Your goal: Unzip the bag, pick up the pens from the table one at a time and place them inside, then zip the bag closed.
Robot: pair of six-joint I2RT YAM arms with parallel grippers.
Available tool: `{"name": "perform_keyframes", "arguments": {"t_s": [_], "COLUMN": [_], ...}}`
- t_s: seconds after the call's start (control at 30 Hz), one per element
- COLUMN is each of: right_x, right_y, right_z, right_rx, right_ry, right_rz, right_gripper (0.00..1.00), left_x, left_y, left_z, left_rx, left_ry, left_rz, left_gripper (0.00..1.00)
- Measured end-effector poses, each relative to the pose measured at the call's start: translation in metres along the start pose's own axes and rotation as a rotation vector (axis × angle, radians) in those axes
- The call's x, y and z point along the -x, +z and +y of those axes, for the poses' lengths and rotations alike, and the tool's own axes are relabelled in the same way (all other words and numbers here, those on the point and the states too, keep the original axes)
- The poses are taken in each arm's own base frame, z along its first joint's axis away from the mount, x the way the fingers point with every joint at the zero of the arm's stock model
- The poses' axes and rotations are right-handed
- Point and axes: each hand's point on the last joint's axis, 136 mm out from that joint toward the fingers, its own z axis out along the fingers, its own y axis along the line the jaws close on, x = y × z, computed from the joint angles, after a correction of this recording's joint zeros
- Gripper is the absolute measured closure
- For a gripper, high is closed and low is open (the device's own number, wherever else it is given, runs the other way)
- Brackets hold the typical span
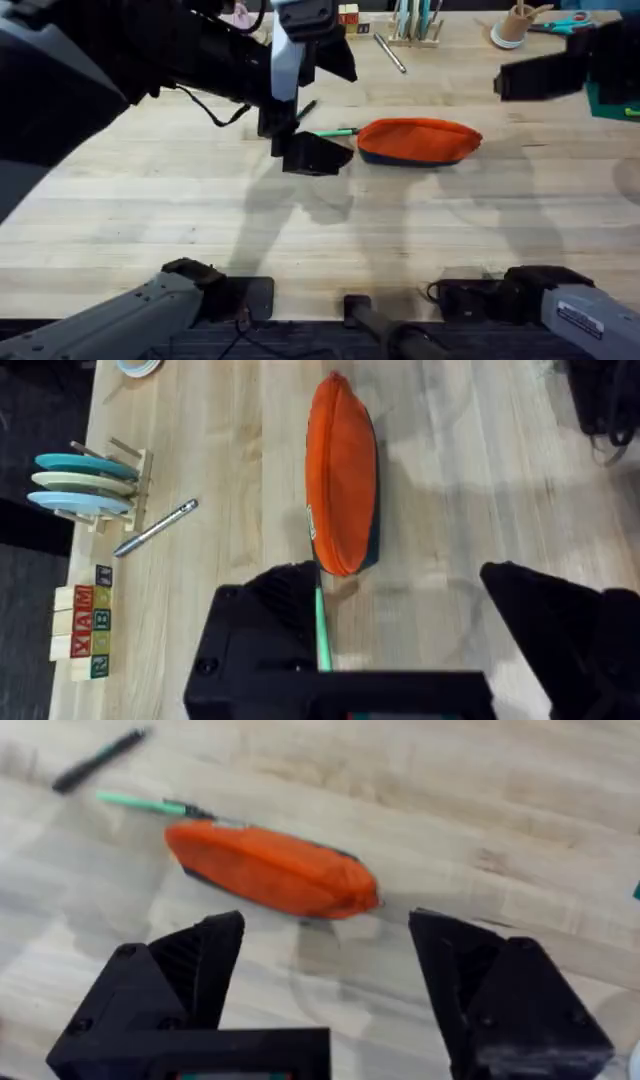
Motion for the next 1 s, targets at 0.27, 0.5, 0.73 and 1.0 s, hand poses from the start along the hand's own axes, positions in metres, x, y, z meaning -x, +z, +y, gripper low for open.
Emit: {"name": "perform_keyframes", "arguments": {"t_s": [0.27,0.5,0.73,1.0], "right_x": [-0.007,-0.007,-0.007,-0.007], "right_y": [0.0,0.0,0.0,0.0], "right_z": [0.001,0.001,0.001,0.001], "right_rx": [0.006,0.007,0.006,0.006], "right_ry": [-0.055,-0.069,-0.069,-0.069], "right_rz": [0.029,0.028,0.028,0.028], "right_gripper": [0.005,0.005,0.005,0.005], "left_x": [-0.007,-0.025,-0.04,-0.058], "left_y": [0.002,0.024,0.048,0.074], "left_z": [0.008,0.025,0.039,0.043], "left_rx": [0.025,0.015,-0.008,-0.063], "left_ry": [0.008,-0.01,-0.028,-0.068], "left_rz": [0.033,0.061,0.061,0.046], "left_gripper": [0.008,0.008,0.008,0.008]}}
